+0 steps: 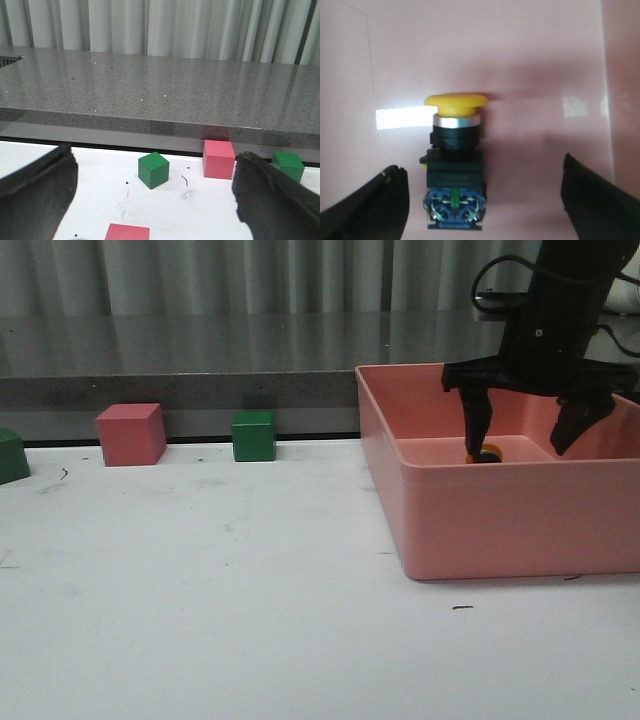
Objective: Place and stand button with both arms
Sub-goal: 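Lower the right gripper into the pink bin and grasp the yellow-capped button, then lift the button out of the bin and carry it onto the table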
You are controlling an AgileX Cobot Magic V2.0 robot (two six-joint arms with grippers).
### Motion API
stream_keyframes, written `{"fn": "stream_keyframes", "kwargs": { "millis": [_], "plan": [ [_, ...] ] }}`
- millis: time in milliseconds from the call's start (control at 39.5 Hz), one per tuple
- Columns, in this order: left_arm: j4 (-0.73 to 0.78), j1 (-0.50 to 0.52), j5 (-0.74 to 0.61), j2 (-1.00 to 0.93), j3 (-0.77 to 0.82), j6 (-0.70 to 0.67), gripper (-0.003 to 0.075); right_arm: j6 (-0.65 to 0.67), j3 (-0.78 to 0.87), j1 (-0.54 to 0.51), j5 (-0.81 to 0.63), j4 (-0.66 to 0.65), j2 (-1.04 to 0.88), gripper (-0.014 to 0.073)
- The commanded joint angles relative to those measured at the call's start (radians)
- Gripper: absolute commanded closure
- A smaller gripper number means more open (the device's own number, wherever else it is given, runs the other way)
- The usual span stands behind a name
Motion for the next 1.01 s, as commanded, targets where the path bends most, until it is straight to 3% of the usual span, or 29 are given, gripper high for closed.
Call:
{"fn": "stream_keyframes", "kwargs": {
  "millis": [0, 278, 557, 633, 987],
  "plan": [
    [0.001, 0.000, -0.081, 0.012, -0.039, -0.012, 0.0125, 0.007, -0.058, 0.004, -0.017, -0.002, -0.028, -0.0026],
    [0.001, 0.000, -0.081, 0.012, -0.039, -0.012, 0.0125, 0.007, -0.075, 0.004, -0.015, 0.005, 0.034, -0.0009],
    [0.001, 0.000, -0.081, 0.012, -0.039, -0.012, 0.0125, 0.007, -0.075, 0.004, -0.010, 0.027, 0.035, 0.0305],
    [0.001, 0.000, -0.081, 0.012, -0.039, -0.012, 0.0125, 0.007, -0.075, 0.004, -0.007, 0.029, 0.028, 0.0354],
    [0.001, 0.000, -0.081, 0.012, -0.039, -0.012, 0.0125, 0.007, -0.075, 0.004, 0.028, 0.029, -0.121, 0.0365]
  ]
}}
